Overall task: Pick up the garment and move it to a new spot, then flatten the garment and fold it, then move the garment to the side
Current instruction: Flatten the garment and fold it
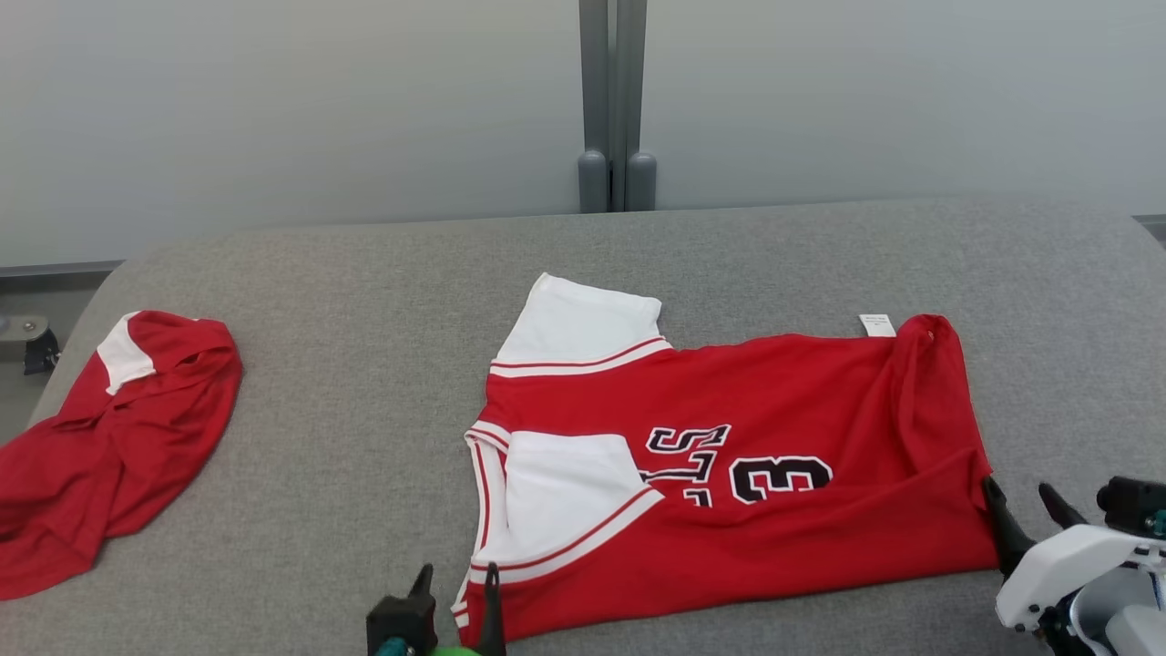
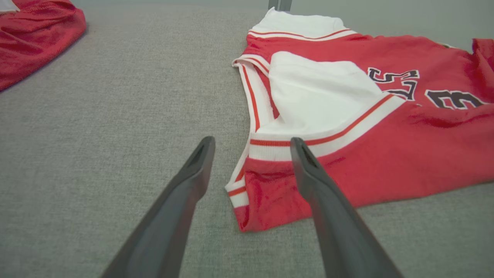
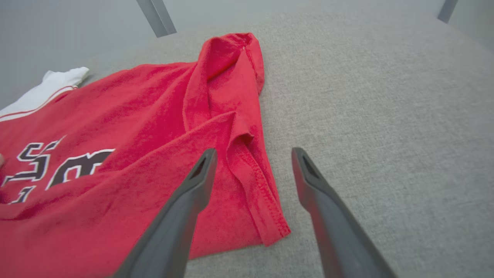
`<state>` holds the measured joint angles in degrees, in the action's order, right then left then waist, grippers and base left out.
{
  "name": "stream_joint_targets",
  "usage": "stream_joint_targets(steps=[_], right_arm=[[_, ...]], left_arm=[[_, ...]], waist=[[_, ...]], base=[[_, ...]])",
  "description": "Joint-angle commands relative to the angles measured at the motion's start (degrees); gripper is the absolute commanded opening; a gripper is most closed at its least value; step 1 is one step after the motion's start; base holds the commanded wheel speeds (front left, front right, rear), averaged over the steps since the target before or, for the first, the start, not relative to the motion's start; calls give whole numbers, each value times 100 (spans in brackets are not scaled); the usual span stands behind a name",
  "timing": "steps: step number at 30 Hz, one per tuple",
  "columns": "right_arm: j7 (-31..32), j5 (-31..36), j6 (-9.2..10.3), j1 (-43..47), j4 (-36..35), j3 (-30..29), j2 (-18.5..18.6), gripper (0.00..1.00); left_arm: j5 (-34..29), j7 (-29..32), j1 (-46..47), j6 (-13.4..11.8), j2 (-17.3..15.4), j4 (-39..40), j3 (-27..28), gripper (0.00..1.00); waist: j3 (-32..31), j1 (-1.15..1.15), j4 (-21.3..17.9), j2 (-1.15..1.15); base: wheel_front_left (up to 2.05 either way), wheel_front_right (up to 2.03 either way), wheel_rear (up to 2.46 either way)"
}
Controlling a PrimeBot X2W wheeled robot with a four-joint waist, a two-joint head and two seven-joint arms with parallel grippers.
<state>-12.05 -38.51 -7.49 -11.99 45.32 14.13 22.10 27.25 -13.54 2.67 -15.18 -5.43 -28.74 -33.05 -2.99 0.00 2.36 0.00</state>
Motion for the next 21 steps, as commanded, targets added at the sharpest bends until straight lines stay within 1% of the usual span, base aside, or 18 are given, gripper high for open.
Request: stream_joint_targets(steps=[1,3,6,9,11,13,16,18,21], right_arm=[[-116,66,0,49,-247,-79,51,100],[-218,216,0,97,-651,-182,97,100],[-283,512,0,154,-1291,-345,109,100],[-316,794,0,213,-1890,-536,13,100],[-307,944,0,202,-2125,-593,-59,100],[-220,1040,0,101,-2320,-587,-99,100],[-66,1116,0,-150,-2597,-509,-96,100],[29,1077,-1,-318,-2730,-451,-66,100],[158,1015,0,-651,-2891,-300,44,100]], left_arm=[[-30,-74,167,-68,-79,151,127,100],[-68,-133,275,-144,-96,396,317,100],[-170,-171,489,-160,-57,971,663,100],[-400,-158,579,-90,19,1560,1024,100],[-511,-160,676,-43,61,1650,1157,100],[-612,-161,874,-19,92,1520,1178,100],[-796,14,1370,30,69,940,1031,100],[-895,320,1807,116,15,582,919,100],[-954,821,2614,358,-43,36,788,100]], waist=[[20,0,-31,0],[51,0,-78,0],[113,0,-161,0],[212,0,-274,0],[293,0,-380,0],[431,0,-492,0],[715,0,-662,0],[919,0,-767,0],[1237,0,-926,0]], base=[[0,0,0],[0,0,0],[0,0,0],[0,0,0],[0,0,0],[0,0,0],[0,0,0],[0,0,0],[0,0,0]])
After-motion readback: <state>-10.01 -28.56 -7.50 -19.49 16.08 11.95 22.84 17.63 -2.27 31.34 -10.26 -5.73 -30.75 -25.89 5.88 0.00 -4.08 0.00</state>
